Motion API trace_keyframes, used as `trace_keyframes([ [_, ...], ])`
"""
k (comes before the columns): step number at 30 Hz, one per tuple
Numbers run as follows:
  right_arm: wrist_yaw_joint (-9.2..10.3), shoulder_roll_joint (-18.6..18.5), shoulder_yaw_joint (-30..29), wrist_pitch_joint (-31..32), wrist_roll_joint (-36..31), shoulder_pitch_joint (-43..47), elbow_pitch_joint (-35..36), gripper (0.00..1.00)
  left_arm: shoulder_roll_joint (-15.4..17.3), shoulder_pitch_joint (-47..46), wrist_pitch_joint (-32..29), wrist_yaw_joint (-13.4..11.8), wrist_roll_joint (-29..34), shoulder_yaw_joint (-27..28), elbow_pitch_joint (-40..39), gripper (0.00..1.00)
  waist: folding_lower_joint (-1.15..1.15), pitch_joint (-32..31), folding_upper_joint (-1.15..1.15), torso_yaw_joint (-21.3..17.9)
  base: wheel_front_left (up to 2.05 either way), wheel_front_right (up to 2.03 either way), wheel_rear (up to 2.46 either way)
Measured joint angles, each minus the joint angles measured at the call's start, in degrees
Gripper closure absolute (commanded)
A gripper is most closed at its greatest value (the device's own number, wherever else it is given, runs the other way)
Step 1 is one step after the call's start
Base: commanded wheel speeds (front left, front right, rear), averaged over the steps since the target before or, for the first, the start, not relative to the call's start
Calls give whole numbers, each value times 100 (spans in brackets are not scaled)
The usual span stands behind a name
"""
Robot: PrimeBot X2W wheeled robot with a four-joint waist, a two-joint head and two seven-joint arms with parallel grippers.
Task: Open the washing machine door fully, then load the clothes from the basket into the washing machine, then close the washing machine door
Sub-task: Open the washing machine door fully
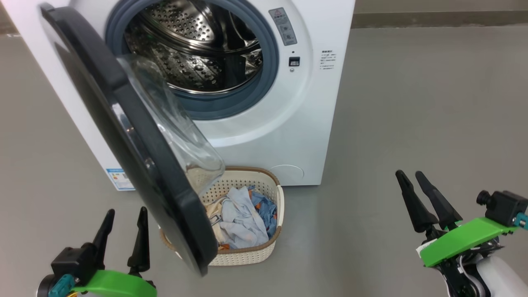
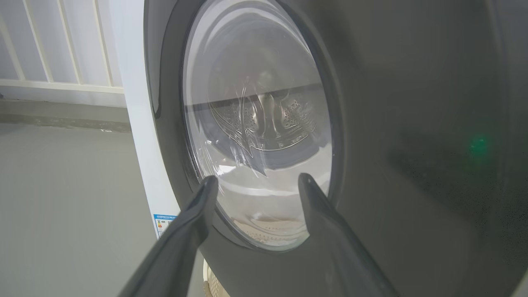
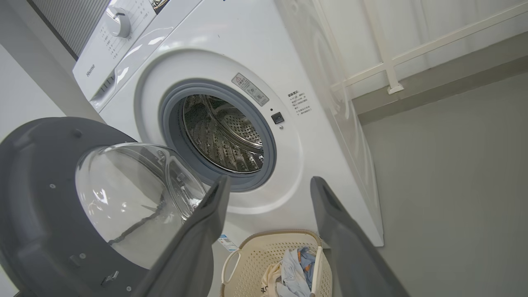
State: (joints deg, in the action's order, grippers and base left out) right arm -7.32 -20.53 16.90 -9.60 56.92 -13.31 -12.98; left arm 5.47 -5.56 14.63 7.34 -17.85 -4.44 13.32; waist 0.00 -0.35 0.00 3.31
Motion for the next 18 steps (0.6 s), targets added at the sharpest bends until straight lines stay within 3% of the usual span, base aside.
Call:
trace_keyframes([
  [13,-1,556,-848,-441,-2586,346,-623,0,-36,124,0,0,203,144,-127,0,0,-62,0,-252,0,0,0],
  [18,-1,740,-1032,-457,-3054,412,-676,0,-54,125,1,0,244,154,-155,0,0,-76,0,-244,0,0,0],
])
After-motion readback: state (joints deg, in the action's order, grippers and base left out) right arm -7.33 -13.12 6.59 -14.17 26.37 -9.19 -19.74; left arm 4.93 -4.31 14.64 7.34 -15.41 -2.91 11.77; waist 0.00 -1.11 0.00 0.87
